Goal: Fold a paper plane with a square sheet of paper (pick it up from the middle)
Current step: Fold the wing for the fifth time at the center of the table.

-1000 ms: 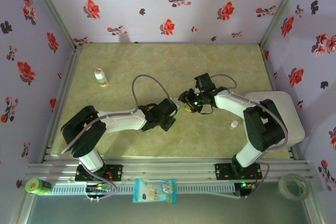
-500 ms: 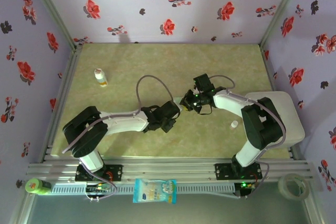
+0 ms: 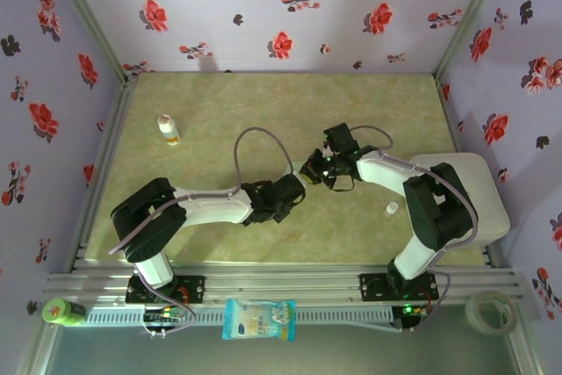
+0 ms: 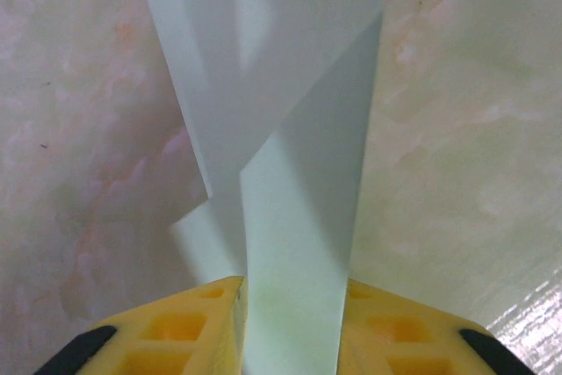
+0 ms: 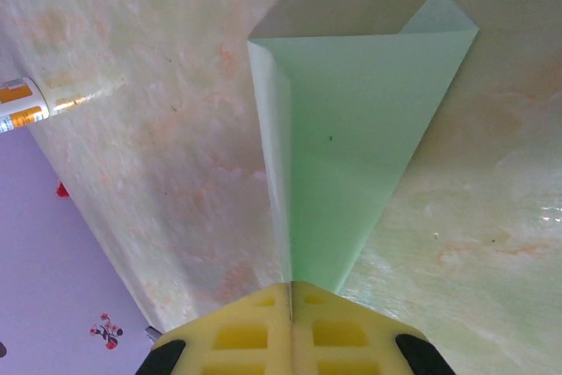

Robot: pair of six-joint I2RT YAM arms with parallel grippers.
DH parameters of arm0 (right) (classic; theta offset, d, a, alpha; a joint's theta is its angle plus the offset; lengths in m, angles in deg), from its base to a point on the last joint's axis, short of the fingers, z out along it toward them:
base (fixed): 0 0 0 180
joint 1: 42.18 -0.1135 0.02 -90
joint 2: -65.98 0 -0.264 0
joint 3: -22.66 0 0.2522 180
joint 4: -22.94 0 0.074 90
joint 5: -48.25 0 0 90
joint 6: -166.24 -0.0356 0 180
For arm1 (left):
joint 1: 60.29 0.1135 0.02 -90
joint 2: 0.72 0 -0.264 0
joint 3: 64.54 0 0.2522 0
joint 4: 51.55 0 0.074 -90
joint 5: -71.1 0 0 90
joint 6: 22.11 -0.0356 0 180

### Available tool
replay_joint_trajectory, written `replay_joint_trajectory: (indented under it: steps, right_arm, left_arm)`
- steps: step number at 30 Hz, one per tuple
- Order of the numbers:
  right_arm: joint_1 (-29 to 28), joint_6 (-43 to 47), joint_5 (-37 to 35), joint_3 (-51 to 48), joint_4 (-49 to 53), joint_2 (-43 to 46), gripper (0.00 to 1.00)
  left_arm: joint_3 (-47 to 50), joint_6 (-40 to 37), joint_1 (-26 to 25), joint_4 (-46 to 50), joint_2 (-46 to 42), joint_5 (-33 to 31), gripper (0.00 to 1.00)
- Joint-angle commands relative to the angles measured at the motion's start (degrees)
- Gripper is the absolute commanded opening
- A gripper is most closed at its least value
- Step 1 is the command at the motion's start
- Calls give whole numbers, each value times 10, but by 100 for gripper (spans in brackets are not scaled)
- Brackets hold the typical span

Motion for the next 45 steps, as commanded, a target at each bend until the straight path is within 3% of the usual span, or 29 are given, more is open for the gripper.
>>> replay_joint_trajectory:
  steps: [1,7,13,26,35,40,42,45]
  right_arm:
    - [-4,-6,9,-6,-9,2,0]
    - [-3,-4,6,-8,-8,4,0]
    - [-1,-4,3,-11,-8,6,0]
    - [1,-4,-1,-14,-9,8,0]
    - [2,1,-12,-14,0,10,0]
    - [7,14,-27,-17,9,25,13]
    - [13,26,-39,-17,22,38,28]
    - [25,41,-70,-20,50,65,36]
  left_arm:
    - [6,-5,-5,-16,8,-25,26]
    - [9,1,-5,-17,12,-26,19]
    - [16,11,-5,-20,11,-26,22]
    - [18,13,-5,-27,10,-18,0]
    - [18,30,2,-31,8,14,0]
    - [14,42,15,-28,5,61,0]
    - [10,48,22,-25,9,87,0]
    - [6,58,30,-25,14,121,0]
